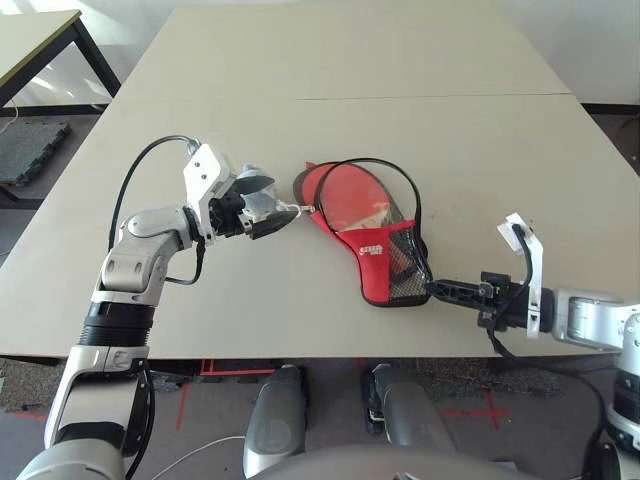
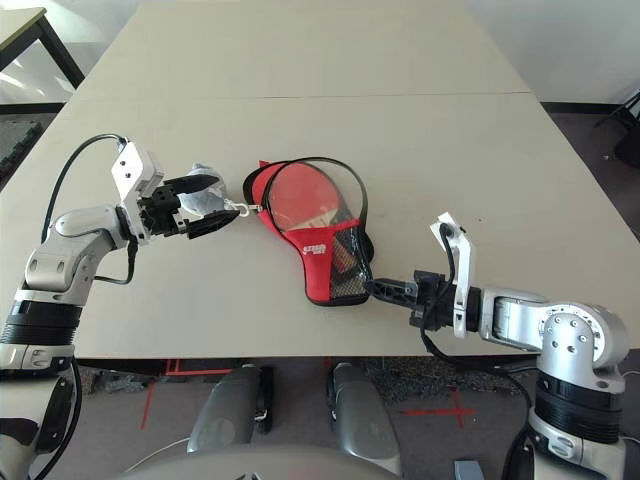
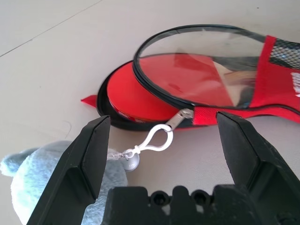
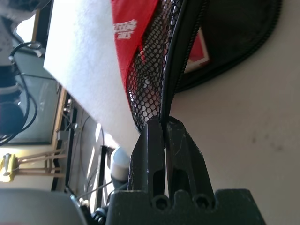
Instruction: Store the ping-pong paddle in its case and zip it.
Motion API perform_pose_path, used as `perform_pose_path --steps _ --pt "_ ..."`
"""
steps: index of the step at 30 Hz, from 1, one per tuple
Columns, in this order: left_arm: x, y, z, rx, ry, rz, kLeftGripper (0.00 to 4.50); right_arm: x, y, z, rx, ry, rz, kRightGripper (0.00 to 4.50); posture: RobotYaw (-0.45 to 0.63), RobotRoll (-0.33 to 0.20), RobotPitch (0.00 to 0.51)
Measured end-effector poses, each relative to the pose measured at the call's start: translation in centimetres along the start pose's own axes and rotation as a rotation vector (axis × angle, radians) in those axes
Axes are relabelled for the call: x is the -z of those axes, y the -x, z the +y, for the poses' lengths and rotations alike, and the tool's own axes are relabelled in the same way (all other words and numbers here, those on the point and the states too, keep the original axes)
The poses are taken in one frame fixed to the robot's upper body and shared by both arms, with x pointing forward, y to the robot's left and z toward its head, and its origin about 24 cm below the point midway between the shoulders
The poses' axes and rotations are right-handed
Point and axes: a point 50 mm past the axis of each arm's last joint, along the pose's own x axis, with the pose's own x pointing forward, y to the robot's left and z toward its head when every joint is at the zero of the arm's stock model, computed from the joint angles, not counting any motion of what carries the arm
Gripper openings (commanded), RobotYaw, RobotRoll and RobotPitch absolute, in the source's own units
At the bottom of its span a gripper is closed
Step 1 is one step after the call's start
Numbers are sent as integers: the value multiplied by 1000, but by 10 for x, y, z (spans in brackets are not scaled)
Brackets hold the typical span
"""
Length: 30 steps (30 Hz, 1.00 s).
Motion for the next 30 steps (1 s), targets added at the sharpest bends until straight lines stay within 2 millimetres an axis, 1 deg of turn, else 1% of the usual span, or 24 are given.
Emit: perform_pose_path --steps 3,10,12,16,23,26,30 --pt "0 0 0 1 -1 -2 4500 7 12 2 -7 -11 23 39 36 0 152" --pt "0 -3 -2 10 -1 -9 4500 21 29 1 -1 -46 84 39 28 0 145" --pt "-1 -4 -2 13 -1 -10 4500 22 32 2 -6 -43 92 39 27 0 143" --pt "-3 -5 -1 15 -10 -15 4500 17 35 3 -6 -5 90 39 32 0 139" --pt "-5 -7 -1 17 -17 -20 4500 -8 26 3 2 105 73 39 44 0 130" --pt "-6 -7 -1 18 -18 -20 4500 -19 15 -3 15 135 72 39 54 0 129" --pt "-6 -8 -1 19 -19 -20 4500 -22 5 -13 39 136 78 39 68 0 130"
